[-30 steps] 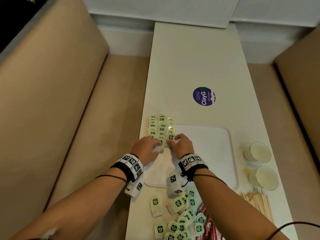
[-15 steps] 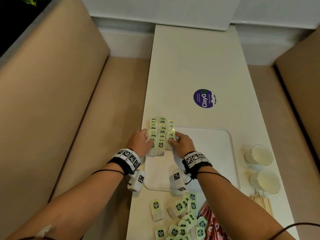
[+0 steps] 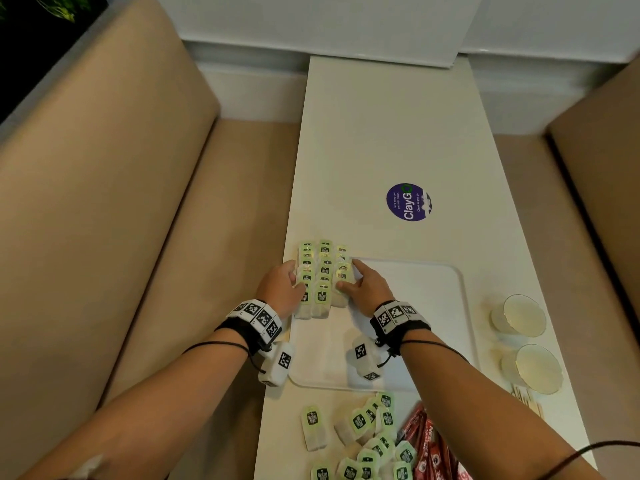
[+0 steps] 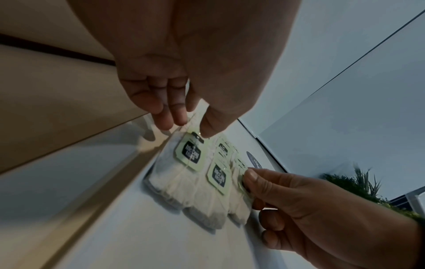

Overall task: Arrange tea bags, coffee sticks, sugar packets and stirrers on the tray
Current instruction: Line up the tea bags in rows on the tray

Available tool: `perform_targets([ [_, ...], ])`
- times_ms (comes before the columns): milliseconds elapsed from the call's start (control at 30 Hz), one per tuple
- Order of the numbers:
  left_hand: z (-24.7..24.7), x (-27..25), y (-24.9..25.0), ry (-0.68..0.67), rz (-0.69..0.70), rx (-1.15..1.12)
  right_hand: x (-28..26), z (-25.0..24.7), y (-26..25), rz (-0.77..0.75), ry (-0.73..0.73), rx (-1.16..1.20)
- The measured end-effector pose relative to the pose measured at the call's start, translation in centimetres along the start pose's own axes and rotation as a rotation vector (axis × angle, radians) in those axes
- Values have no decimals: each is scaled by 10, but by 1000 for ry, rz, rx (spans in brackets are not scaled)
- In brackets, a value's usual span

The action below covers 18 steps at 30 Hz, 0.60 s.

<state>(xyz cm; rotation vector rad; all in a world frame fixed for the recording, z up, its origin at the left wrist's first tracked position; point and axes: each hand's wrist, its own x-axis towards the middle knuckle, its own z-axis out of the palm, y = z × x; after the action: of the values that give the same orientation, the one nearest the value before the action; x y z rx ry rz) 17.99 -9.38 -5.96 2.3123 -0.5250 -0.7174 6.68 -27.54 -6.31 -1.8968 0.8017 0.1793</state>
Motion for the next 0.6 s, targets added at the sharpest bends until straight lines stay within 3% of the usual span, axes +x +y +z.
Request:
perform_targets([
  [133, -5, -8, -3, 8, -90, 4, -5, -6, 6, 63, 13, -94],
  [233, -10, -20, -6, -21, -76, 5, -18, -14, 6, 34, 16, -171],
  [500, -9, -72, -11, -294, 31, 88, -89, -31, 9, -112, -92, -292],
  [600, 0, -92, -15, -339, 51, 213, -116, -28, 20, -131, -144, -397],
])
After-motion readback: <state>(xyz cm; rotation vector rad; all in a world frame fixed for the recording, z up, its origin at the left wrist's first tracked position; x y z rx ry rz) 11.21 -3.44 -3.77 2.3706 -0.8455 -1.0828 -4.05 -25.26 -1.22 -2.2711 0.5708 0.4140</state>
